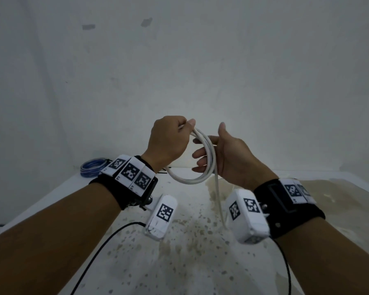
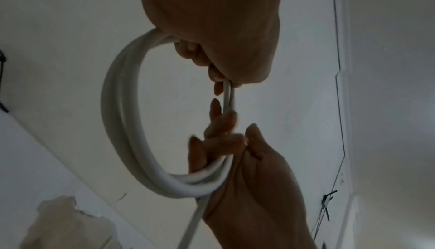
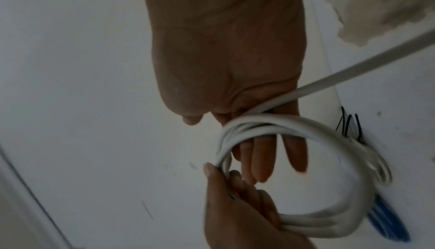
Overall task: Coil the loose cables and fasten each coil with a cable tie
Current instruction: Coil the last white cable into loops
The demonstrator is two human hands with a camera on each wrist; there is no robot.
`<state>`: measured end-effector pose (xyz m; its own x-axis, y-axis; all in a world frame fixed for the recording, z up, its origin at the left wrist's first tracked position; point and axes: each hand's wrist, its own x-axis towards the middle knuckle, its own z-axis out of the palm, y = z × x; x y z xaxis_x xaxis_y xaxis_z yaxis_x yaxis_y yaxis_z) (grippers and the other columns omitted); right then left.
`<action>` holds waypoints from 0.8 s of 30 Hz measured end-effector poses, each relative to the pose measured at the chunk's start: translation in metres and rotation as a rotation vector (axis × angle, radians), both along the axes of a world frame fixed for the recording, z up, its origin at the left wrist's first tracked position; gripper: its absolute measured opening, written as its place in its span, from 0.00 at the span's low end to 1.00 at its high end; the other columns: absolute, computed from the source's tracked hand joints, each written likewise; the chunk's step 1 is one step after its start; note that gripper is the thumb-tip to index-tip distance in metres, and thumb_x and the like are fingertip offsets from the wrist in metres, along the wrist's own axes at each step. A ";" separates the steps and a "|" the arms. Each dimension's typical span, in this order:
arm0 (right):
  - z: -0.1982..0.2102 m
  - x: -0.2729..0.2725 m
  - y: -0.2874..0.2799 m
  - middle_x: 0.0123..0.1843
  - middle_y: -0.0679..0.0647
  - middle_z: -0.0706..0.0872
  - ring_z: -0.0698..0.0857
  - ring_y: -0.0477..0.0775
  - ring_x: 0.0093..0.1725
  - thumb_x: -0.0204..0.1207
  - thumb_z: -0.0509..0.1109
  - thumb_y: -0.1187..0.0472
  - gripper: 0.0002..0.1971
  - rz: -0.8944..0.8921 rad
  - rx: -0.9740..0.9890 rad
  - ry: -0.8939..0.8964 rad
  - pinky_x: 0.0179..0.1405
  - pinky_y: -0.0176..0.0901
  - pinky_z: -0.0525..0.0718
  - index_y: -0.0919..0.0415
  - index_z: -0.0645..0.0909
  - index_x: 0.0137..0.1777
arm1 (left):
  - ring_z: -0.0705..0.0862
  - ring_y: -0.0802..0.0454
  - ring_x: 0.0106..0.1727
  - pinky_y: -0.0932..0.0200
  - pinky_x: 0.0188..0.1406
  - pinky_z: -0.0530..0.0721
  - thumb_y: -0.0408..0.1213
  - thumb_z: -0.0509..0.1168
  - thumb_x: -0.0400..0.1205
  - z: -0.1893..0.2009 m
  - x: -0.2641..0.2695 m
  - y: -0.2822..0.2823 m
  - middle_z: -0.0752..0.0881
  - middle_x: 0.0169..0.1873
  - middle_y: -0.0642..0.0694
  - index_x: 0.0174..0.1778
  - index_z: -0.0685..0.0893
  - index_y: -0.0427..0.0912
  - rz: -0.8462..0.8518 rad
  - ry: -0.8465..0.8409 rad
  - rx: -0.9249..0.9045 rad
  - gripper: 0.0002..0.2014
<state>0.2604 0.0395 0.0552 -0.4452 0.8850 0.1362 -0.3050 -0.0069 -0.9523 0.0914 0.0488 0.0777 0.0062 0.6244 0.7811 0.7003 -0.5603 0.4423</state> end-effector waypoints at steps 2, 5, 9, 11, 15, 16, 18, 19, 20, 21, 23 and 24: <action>0.004 -0.001 0.001 0.35 0.62 0.84 0.82 0.58 0.29 0.86 0.52 0.40 0.31 0.049 0.004 -0.065 0.45 0.57 0.88 0.70 0.81 0.56 | 0.67 0.52 0.23 0.55 0.28 0.66 0.45 0.62 0.86 -0.002 -0.002 0.001 0.67 0.17 0.51 0.23 0.69 0.42 0.006 0.000 0.003 0.24; 0.002 -0.006 0.001 0.27 0.53 0.73 0.70 0.50 0.23 0.88 0.56 0.49 0.18 0.055 0.014 -0.106 0.35 0.48 0.81 0.64 0.77 0.48 | 0.66 0.54 0.22 0.57 0.27 0.65 0.44 0.63 0.86 -0.007 -0.003 0.000 0.67 0.17 0.52 0.22 0.68 0.46 -0.002 -0.027 -0.004 0.25; -0.008 -0.008 0.006 0.24 0.49 0.65 0.62 0.47 0.20 0.87 0.47 0.38 0.30 0.130 -0.149 0.055 0.29 0.42 0.69 0.60 0.79 0.42 | 0.66 0.55 0.22 0.62 0.26 0.65 0.43 0.63 0.87 -0.010 -0.001 -0.002 0.66 0.17 0.53 0.22 0.68 0.45 -0.081 -0.045 -0.027 0.25; -0.012 -0.008 0.005 0.25 0.47 0.65 0.62 0.46 0.20 0.87 0.52 0.42 0.24 0.169 -0.182 0.097 0.28 0.39 0.71 0.59 0.79 0.43 | 0.66 0.55 0.23 0.61 0.27 0.66 0.43 0.63 0.87 -0.010 -0.002 -0.003 0.68 0.18 0.52 0.23 0.70 0.44 -0.099 -0.042 -0.032 0.24; -0.016 -0.006 0.003 0.27 0.47 0.67 0.65 0.45 0.22 0.84 0.59 0.51 0.14 0.179 -0.150 0.142 0.29 0.38 0.74 0.60 0.79 0.46 | 0.70 0.55 0.24 0.59 0.29 0.70 0.44 0.62 0.87 -0.009 -0.004 -0.004 0.74 0.20 0.47 0.24 0.76 0.43 -0.119 -0.044 -0.050 0.23; -0.016 -0.006 0.003 0.28 0.47 0.68 0.66 0.45 0.22 0.84 0.60 0.52 0.13 0.173 -0.141 0.141 0.30 0.38 0.75 0.60 0.80 0.46 | 0.70 0.55 0.24 0.58 0.30 0.71 0.44 0.62 0.87 -0.009 -0.004 -0.004 0.75 0.20 0.44 0.25 0.77 0.40 -0.123 -0.043 -0.046 0.23; -0.016 -0.005 0.004 0.29 0.48 0.71 0.68 0.45 0.23 0.84 0.59 0.54 0.12 0.169 -0.130 0.135 0.31 0.39 0.78 0.61 0.79 0.47 | 0.72 0.54 0.25 0.54 0.31 0.73 0.44 0.61 0.87 -0.010 -0.004 -0.003 0.78 0.23 0.39 0.28 0.79 0.36 -0.121 -0.034 -0.039 0.22; -0.016 -0.004 0.004 0.29 0.49 0.72 0.69 0.45 0.23 0.84 0.59 0.55 0.11 0.173 -0.127 0.127 0.31 0.40 0.79 0.61 0.79 0.48 | 0.72 0.54 0.26 0.52 0.32 0.74 0.44 0.61 0.87 -0.011 -0.004 -0.002 0.79 0.23 0.39 0.28 0.79 0.36 -0.114 -0.023 -0.036 0.22; -0.015 -0.004 0.003 0.29 0.49 0.72 0.69 0.46 0.23 0.85 0.57 0.55 0.12 0.176 -0.125 0.107 0.31 0.41 0.79 0.62 0.79 0.49 | 0.73 0.53 0.26 0.51 0.32 0.75 0.44 0.61 0.87 -0.013 -0.004 -0.001 0.78 0.22 0.41 0.28 0.78 0.37 -0.105 -0.012 -0.033 0.22; -0.014 -0.004 0.003 0.29 0.50 0.71 0.68 0.46 0.23 0.86 0.56 0.55 0.14 0.174 -0.120 0.075 0.31 0.41 0.77 0.62 0.79 0.51 | 0.73 0.53 0.25 0.51 0.32 0.75 0.44 0.61 0.87 -0.014 -0.004 0.001 0.77 0.21 0.45 0.27 0.77 0.40 -0.089 -0.002 -0.030 0.22; -0.011 -0.007 0.002 0.28 0.50 0.65 0.63 0.46 0.23 0.88 0.54 0.49 0.19 0.131 -0.099 -0.016 0.29 0.40 0.72 0.63 0.80 0.51 | 0.72 0.54 0.24 0.53 0.31 0.73 0.45 0.60 0.86 -0.018 -0.004 0.004 0.74 0.19 0.51 0.24 0.74 0.47 -0.049 0.012 -0.008 0.22; -0.009 -0.009 0.002 0.27 0.49 0.63 0.61 0.46 0.24 0.88 0.55 0.47 0.20 0.089 -0.075 -0.067 0.27 0.39 0.69 0.62 0.80 0.49 | 0.71 0.55 0.24 0.54 0.30 0.72 0.46 0.60 0.86 -0.021 -0.004 0.006 0.73 0.18 0.52 0.24 0.73 0.48 -0.029 0.014 0.002 0.22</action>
<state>0.2512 0.0413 0.0457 -0.5283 0.8482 0.0387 -0.2358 -0.1028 -0.9663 0.0877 0.0547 0.0570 0.0357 0.6225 0.7818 0.6899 -0.5813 0.4314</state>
